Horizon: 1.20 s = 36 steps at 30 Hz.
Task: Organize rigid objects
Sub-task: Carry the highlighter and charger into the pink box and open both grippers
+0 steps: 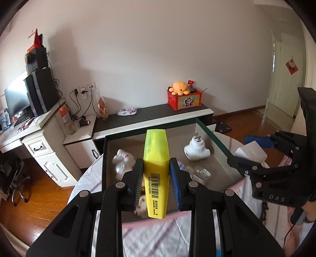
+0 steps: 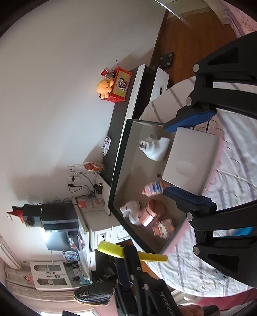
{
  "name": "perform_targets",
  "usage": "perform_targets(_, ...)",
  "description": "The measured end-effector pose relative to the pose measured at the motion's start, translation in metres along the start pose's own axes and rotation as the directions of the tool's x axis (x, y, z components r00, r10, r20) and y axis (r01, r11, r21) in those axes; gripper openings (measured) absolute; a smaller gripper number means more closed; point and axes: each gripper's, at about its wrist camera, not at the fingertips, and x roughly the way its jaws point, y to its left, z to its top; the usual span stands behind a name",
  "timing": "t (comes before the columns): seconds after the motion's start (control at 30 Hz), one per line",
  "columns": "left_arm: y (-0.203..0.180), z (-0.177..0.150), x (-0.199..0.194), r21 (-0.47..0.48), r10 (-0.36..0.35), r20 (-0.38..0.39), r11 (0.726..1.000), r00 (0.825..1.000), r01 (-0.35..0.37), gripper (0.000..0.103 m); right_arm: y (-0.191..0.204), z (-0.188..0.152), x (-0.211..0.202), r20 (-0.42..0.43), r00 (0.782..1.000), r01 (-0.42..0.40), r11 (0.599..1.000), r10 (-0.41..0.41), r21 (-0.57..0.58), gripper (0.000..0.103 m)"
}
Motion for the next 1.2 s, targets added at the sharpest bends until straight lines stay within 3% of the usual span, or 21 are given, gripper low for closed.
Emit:
perform_targets(0.37, -0.021, -0.008, 0.077, 0.015, -0.027, -0.131, 0.999, 0.991, 0.029, 0.027, -0.001, -0.004, 0.062, -0.102, 0.995, -0.021, 0.999, 0.018, -0.031, 0.059)
perform_targets(0.6, -0.026, -0.025, 0.095, 0.02, -0.004, -0.183, 1.0, 0.983, 0.008, 0.027, 0.003, -0.01, 0.077, -0.144, 0.989, -0.031, 0.998, 0.022, -0.06, 0.06)
perform_targets(0.73, -0.024, -0.031, 0.091, 0.011, 0.013, -0.174, 1.0, 0.985, -0.012, 0.028, 0.003, -0.014, 0.083, -0.162, 0.987, -0.03, 0.997, 0.019, -0.064, 0.06)
perform_targets(0.83, -0.024, -0.034, 0.087, 0.002, 0.016, -0.169, 1.0, 0.986, -0.016, 0.042, 0.003, -0.018, 0.086, -0.173, 0.985, -0.028, 0.998, 0.016, -0.064, 0.06)
perform_targets(1.2, -0.023, -0.035, 0.072, -0.001, 0.019, -0.152, 1.0, 0.988, -0.019, 0.061, 0.004, -0.015, 0.075, -0.144, 0.99, 0.002, 0.999, -0.009, -0.052, 0.059)
